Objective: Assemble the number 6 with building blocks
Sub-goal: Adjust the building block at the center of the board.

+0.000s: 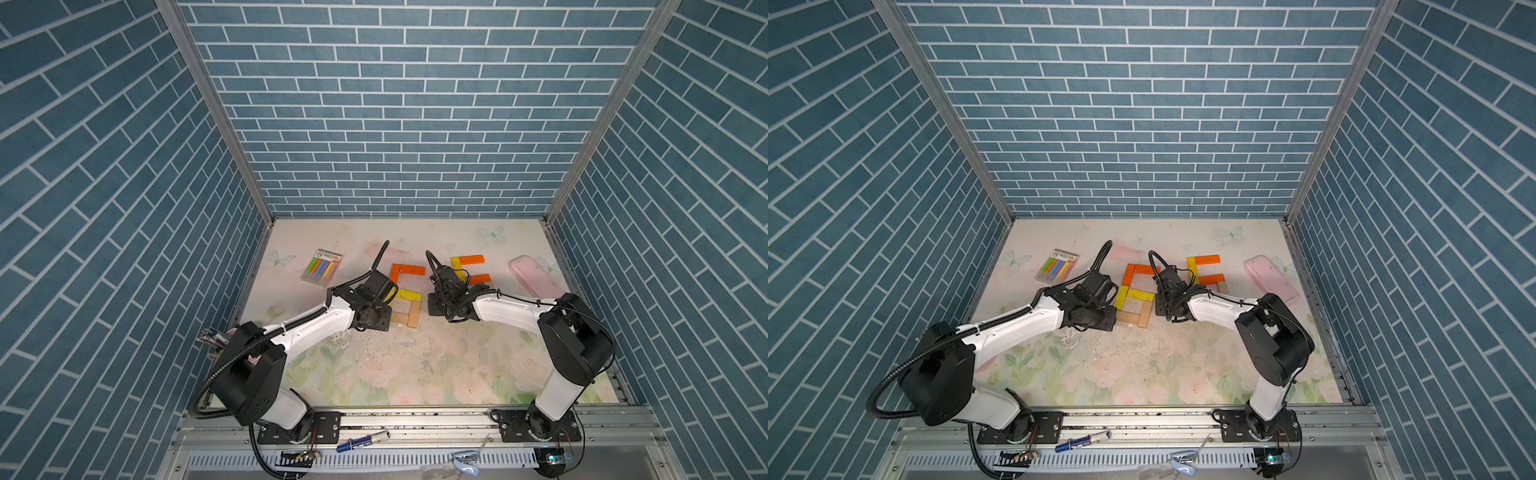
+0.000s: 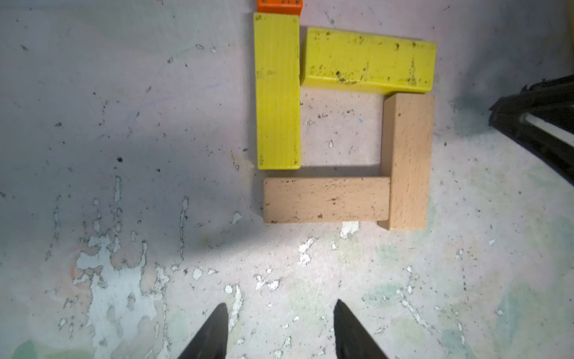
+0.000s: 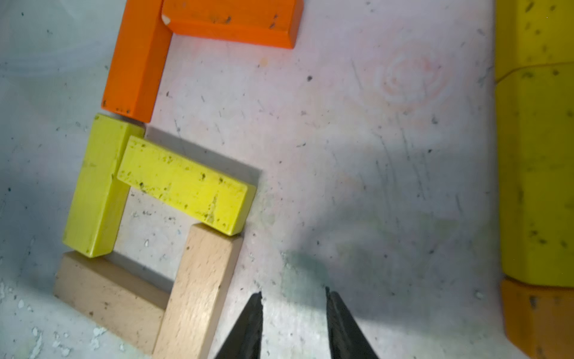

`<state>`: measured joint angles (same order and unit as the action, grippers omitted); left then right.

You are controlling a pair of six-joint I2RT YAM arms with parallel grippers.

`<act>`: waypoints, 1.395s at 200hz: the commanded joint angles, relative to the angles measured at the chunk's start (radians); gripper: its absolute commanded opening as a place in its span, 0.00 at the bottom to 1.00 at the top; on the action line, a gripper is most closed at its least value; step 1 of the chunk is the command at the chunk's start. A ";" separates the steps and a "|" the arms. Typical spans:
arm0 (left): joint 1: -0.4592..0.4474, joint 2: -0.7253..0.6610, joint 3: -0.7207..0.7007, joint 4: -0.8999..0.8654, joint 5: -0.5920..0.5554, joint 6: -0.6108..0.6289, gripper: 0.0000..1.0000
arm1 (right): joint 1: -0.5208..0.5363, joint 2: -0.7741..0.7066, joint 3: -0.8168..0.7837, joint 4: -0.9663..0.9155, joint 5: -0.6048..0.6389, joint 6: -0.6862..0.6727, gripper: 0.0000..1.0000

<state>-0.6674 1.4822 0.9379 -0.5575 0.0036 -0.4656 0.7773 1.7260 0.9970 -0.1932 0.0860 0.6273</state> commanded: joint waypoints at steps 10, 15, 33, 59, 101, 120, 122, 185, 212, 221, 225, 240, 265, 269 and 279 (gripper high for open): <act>0.005 -0.037 -0.020 -0.021 -0.004 0.002 0.57 | 0.081 -0.080 -0.052 -0.041 0.033 -0.007 0.37; 0.004 -0.040 -0.020 -0.022 -0.004 0.002 0.57 | 0.094 -0.089 -0.060 -0.045 0.039 -0.010 0.38; 0.008 -0.049 -0.019 -0.021 -0.004 0.004 0.58 | 0.130 -0.115 -0.094 -0.053 0.050 -0.020 0.42; 0.020 -0.068 -0.021 -0.020 -0.002 0.007 0.59 | 0.169 -0.133 -0.114 -0.071 0.037 -0.060 0.50; 0.059 -0.082 -0.026 -0.015 0.014 0.011 0.61 | 0.207 -0.085 -0.082 -0.102 0.031 -0.109 0.58; 0.074 -0.091 -0.031 -0.010 0.019 0.012 0.61 | 0.215 -0.056 -0.058 -0.114 0.026 -0.122 0.59; 0.075 -0.091 -0.031 -0.009 0.019 0.013 0.62 | 0.217 -0.053 -0.055 -0.115 0.025 -0.123 0.59; 0.097 -0.087 -0.028 -0.009 0.028 0.023 0.62 | 0.225 0.027 0.018 -0.176 0.054 -0.136 0.58; 0.097 -0.082 -0.029 -0.002 0.035 0.024 0.62 | 0.225 0.051 0.041 -0.200 0.072 -0.133 0.57; 0.098 -0.080 -0.030 -0.001 0.036 0.024 0.62 | 0.225 0.059 0.047 -0.204 0.072 -0.136 0.57; 0.097 -0.080 -0.030 0.000 0.036 0.025 0.62 | 0.225 0.063 0.051 -0.206 0.072 -0.138 0.57; 0.099 -0.081 -0.030 0.001 0.036 0.026 0.62 | 0.225 0.072 0.060 -0.213 0.074 -0.141 0.57; 0.104 -0.084 -0.033 0.001 0.036 0.027 0.62 | 0.225 0.079 0.068 -0.218 0.079 -0.156 0.57; 0.105 -0.086 -0.033 0.001 0.036 0.028 0.62 | 0.226 0.080 0.071 -0.219 0.078 -0.159 0.56; 0.110 -0.087 -0.035 0.001 0.036 0.027 0.62 | 0.225 0.086 0.076 -0.221 0.077 -0.170 0.56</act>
<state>-0.5713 1.4063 0.9157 -0.5556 0.0463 -0.4404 0.9977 1.7889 1.0470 -0.3756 0.1364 0.4950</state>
